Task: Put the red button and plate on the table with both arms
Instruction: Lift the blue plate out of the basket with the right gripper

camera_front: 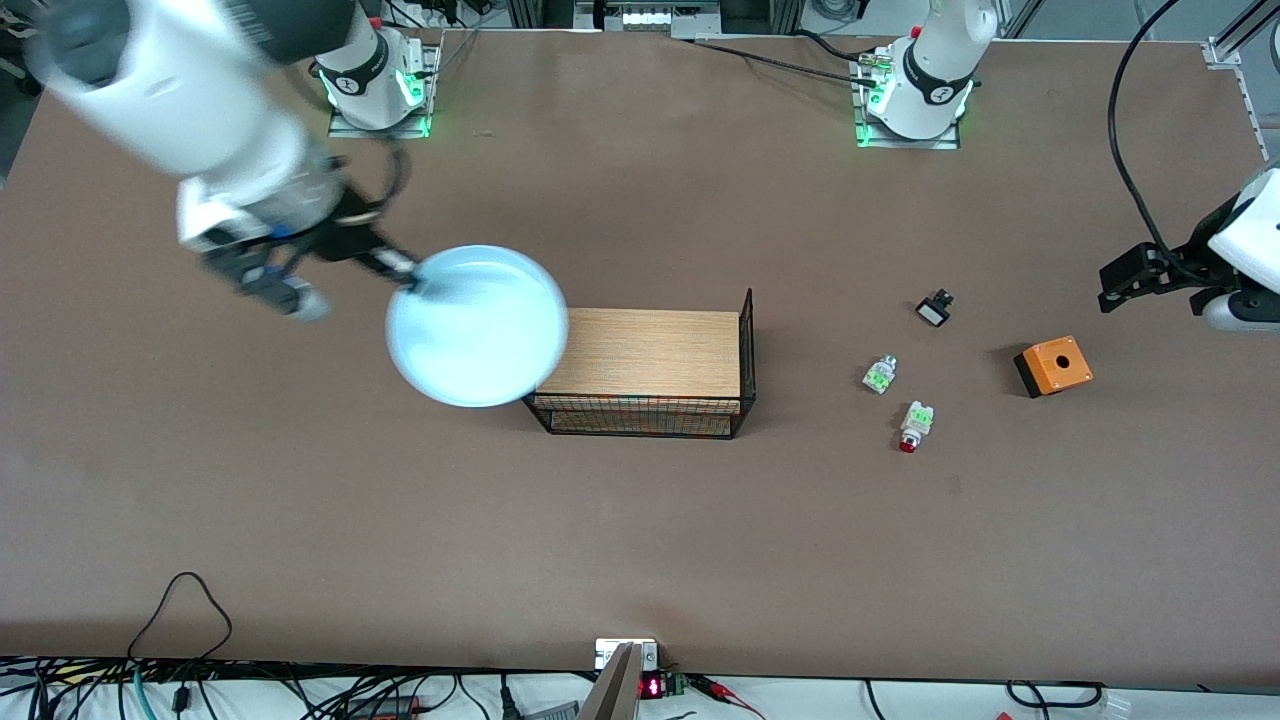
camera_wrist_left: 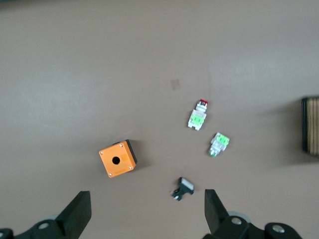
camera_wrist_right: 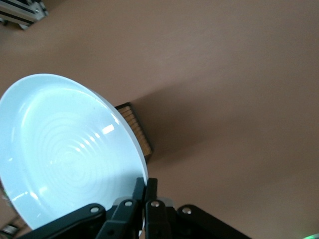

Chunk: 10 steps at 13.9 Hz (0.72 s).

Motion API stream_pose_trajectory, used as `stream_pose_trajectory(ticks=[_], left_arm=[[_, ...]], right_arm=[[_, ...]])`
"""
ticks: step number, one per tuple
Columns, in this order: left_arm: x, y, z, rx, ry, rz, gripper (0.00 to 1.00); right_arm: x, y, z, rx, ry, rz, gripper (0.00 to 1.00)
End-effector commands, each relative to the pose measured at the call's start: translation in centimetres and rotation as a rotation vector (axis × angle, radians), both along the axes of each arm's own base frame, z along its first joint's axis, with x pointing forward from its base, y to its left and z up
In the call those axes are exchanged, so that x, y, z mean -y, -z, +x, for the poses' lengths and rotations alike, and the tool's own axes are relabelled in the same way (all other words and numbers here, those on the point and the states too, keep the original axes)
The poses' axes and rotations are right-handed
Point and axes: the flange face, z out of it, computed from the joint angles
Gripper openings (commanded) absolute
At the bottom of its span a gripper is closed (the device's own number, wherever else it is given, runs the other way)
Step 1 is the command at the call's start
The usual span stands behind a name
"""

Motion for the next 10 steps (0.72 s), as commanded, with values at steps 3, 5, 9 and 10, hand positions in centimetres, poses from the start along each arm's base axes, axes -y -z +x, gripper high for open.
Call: stream_pose_trajectory(ticks=[3,5,9,10], left_arm=[[1.7,-1.2,-2.0,-0.074,0.079,-0.022,1.00],[1.0,-1.7,-2.2,-0.060,0.055,-0.013,1.00],[-0.4,-2.4,-3.7,-0.047,-0.145,-0.013,1.00],[-1.1,-1.9,-3.8,-0.056,-0.174,-0.031,1.00]], right_arm=[[13.4,4.2,0.9,-0.057,-0.242,0.011,0.00],[17.2,7.7,0.7,-0.096,-0.318,0.002,0.00],[18.5,14.8,-1.1,-0.135,-0.422,-0.079,0.00],[18.8,16.2,-1.5,-0.141,-0.433,-0.075,0.00]])
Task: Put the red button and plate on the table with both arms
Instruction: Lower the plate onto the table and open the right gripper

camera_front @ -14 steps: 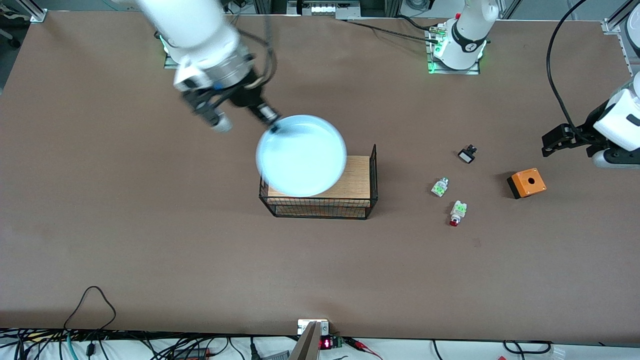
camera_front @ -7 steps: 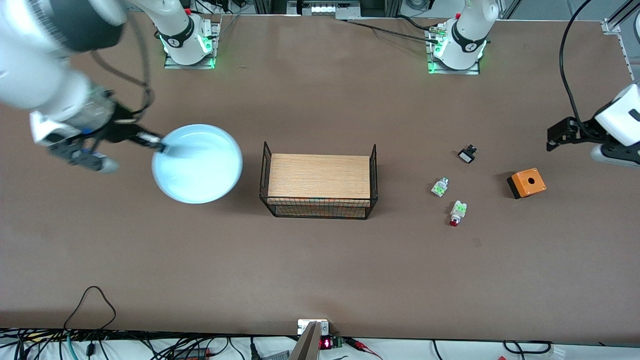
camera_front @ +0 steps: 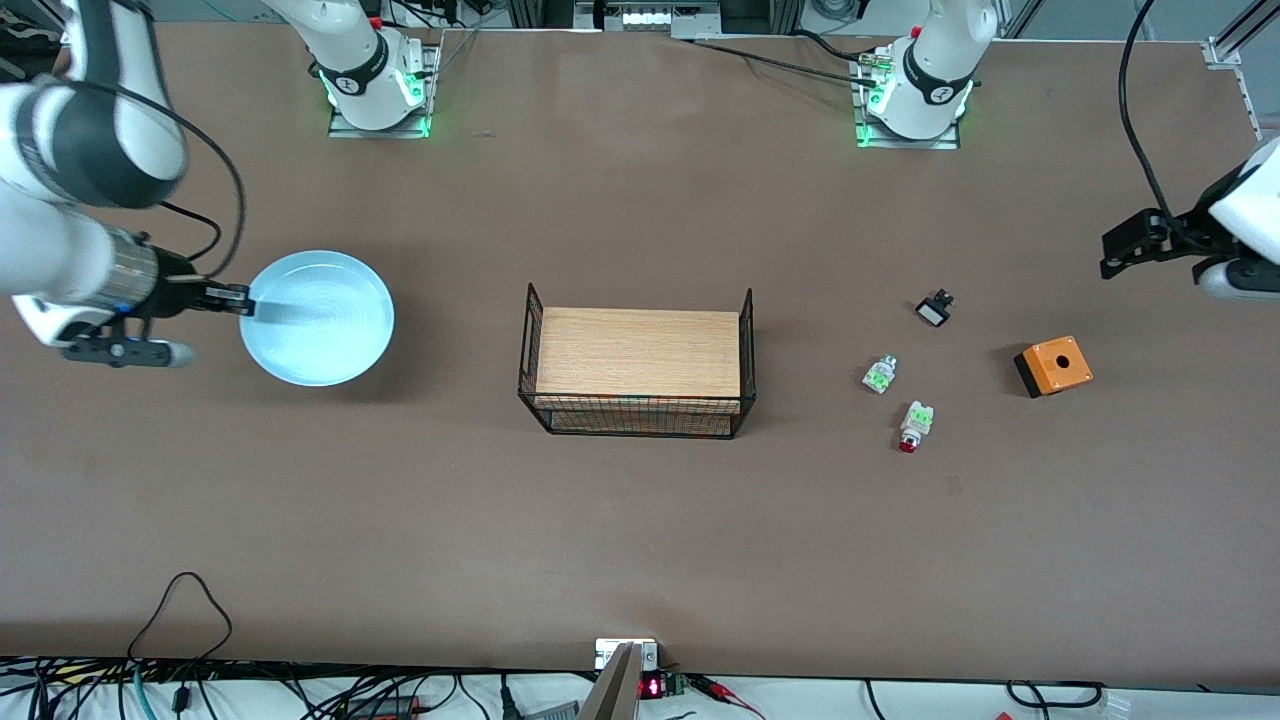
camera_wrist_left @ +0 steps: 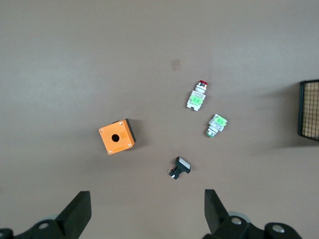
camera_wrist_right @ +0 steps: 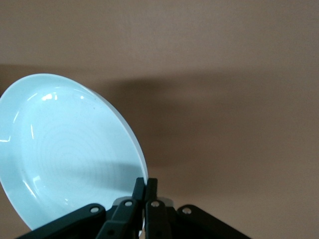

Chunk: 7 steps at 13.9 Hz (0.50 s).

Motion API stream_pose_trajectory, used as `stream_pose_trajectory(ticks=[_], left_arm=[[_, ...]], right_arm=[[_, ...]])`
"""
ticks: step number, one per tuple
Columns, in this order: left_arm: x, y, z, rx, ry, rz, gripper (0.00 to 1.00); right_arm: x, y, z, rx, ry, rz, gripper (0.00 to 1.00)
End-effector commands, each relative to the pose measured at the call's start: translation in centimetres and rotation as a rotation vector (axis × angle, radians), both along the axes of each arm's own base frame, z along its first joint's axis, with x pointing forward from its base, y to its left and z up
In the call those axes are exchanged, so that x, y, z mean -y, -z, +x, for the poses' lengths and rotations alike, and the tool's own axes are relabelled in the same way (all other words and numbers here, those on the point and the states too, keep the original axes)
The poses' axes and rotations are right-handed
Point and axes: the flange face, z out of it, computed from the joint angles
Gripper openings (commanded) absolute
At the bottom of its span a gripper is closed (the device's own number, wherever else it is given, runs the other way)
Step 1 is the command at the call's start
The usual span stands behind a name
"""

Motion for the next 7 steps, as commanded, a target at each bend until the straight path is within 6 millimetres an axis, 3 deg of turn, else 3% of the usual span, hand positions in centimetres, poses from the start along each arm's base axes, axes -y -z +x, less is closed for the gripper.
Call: stream_pose_trajectory(ticks=[1,2,4,7], left_arm=[[-0.8,0.7,-1.3,-0.019,-0.080,-0.073,1.00],[-0.9,0.8,-1.3,-0.019,-0.068,-0.077,1.00],[-0.8,0.7,-1.3,-0.014,-0.063,-0.072,1.00],[1.0,0.7,-1.3,-0.021,-0.042,-0.075,1.00]], right_arm=[[0.4,3.0,-1.9,0.003,-0.059,-0.001,0.00],[0.8,4.2,-2.3,0.005,-0.092,0.006,0.00],[3.6,6.6,-3.2,0.015,-0.172,0.031,0.00],[6.0,10.2,-4.3,0.025,-0.255,0.052,0.00]])
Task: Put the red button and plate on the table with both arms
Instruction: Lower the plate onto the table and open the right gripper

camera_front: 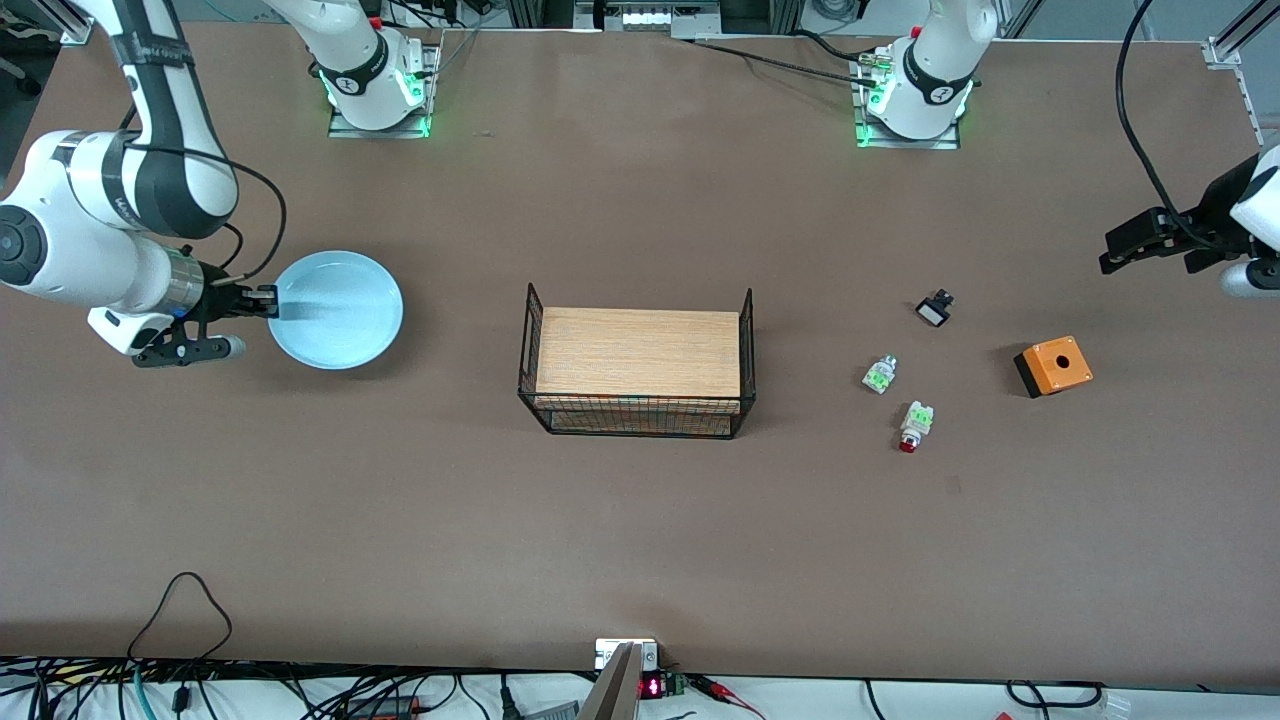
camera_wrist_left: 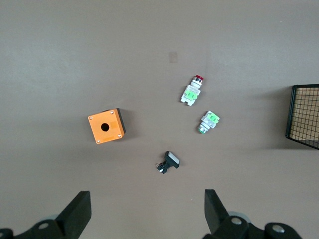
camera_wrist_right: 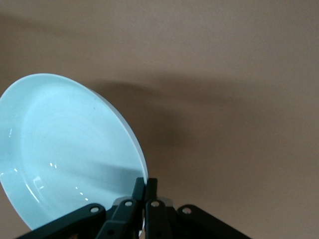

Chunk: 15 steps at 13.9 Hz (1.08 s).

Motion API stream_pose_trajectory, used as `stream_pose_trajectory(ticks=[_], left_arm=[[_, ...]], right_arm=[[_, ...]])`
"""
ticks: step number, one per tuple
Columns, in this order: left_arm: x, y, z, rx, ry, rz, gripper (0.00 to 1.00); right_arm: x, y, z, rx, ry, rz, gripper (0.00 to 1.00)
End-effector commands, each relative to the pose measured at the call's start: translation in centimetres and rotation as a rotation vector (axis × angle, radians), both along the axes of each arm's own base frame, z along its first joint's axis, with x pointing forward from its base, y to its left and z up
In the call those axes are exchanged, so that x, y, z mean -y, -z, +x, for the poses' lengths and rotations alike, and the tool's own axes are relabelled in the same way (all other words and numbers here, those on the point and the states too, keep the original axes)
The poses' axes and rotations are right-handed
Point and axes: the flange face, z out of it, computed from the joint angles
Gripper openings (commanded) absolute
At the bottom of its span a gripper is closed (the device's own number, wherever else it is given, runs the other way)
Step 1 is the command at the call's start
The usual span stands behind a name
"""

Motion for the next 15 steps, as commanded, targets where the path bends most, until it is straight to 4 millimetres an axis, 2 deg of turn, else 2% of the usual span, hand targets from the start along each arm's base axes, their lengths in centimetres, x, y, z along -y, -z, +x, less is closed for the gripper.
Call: stream_pose_trajectory(ticks=[1,2,3,7,8,9,11,15], left_arm=[[1.9,-0.3,-0.7,0.003,0.020,-0.018,1.00],[1.8,-0.2,-0.7,0.003,0.020,-0.017,1.00],[3.0,-0.2,-0.7,0.003,0.035,-0.017,1.00],[2.8,-0.2,-0.6,0.006,0.032,-0.016,1.00],[3.0,-0.2,-0.6,0.004,0.035,-0.016,1.00],[3.0,-0.3,-0.6,0.006,0.034,-0.017,1.00],[2.9,0.0,-0.5,0.001,0.031,-0.016,1.00],[2.8,-0.2,-0.4,0.012,0.031,-0.016,1.00]], right_arm=[[2.0,3.0,-1.5,0.021,-0.095,0.018,0.00],[2.7,4.4,-1.8,0.032,-0.124,0.022,0.00],[3.1,5.9,-2.4,0.039,-0.138,0.024,0.00],[4.6,11.4,-3.0,0.054,-0.132,0.017,0.01],[4.5,11.5,-2.8,0.052,-0.109,0.019,0.48],[4.6,10.7,-2.5,0.064,-0.091,0.017,0.99],[3.5,7.1,-1.5,0.045,-0.011,0.012,1.00],[-1.9,-3.2,3.4,-0.033,0.221,-0.036,1.00]])
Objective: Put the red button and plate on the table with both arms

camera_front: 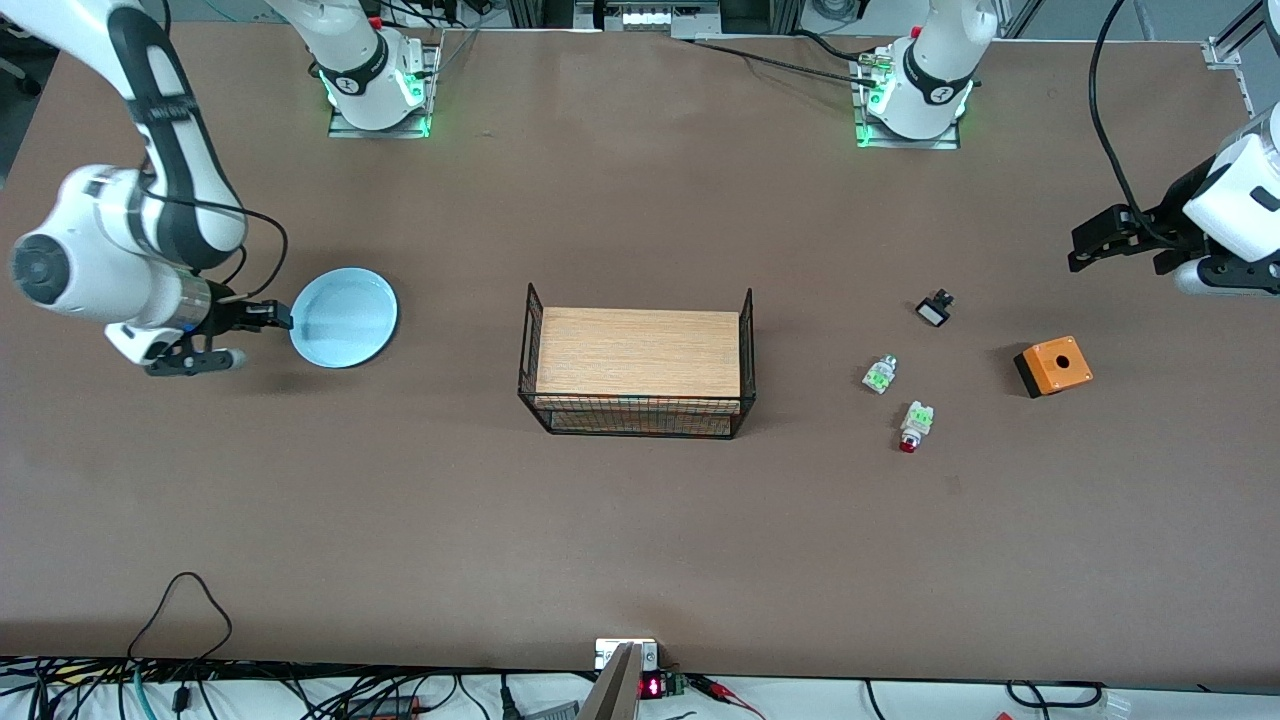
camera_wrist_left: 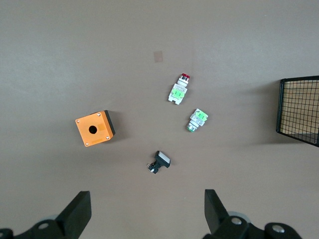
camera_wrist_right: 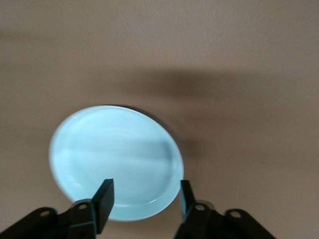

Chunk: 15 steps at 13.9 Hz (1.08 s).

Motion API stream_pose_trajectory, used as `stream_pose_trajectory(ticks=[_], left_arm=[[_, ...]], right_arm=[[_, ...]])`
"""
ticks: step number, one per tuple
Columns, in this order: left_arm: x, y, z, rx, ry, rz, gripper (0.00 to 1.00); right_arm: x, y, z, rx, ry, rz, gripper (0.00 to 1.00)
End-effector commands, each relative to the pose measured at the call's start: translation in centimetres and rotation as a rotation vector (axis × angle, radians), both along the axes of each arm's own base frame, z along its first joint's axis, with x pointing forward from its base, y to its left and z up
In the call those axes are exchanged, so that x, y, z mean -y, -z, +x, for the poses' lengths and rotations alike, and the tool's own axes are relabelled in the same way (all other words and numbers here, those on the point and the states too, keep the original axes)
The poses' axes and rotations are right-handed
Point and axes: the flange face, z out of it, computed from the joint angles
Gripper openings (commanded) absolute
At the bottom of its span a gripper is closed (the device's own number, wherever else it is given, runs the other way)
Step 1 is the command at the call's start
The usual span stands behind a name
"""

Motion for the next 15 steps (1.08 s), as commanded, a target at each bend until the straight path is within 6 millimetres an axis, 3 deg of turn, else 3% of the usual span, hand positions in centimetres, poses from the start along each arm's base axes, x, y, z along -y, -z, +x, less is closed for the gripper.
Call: stream_pose_trajectory(ticks=[1,3,6,8,11,15], left_arm=[[-0.1,-0.5,-0.6,0.020,-0.012,-0.016,1.00],[0.2,-0.8,-0.7,0.025,-0.022,-0.015,1.00],[0.3,-1.0,-1.1,0.032,-0.027,-0.016,1.00],[0.3,-1.0,-1.9,0.031,-0.024,-0.016,1.00],[0.5,-1.3,-2.0,0.043,-0.011,-0.016,1.00],[0.6,-1.4,-1.9,0.044,0.000,0.016,1.00]], right_arm=[[-4.0,-7.2,2.9,-0.009,0.124,-0.030,1.00],[-6.5,-11.3,4.0,-0.007,0.195,-0.054,1.00],[-7.1,-17.4,4.9,0.014,0.204,-0.069,1.00],[-6.0,-20.8,5.1,0.077,0.213,-0.064,1.00],[-2.7,-25.5,4.1,0.161,0.195,-0.116,1.00],[-0.8,-27.7,2.6,0.165,0.131,-0.103,1.00]])
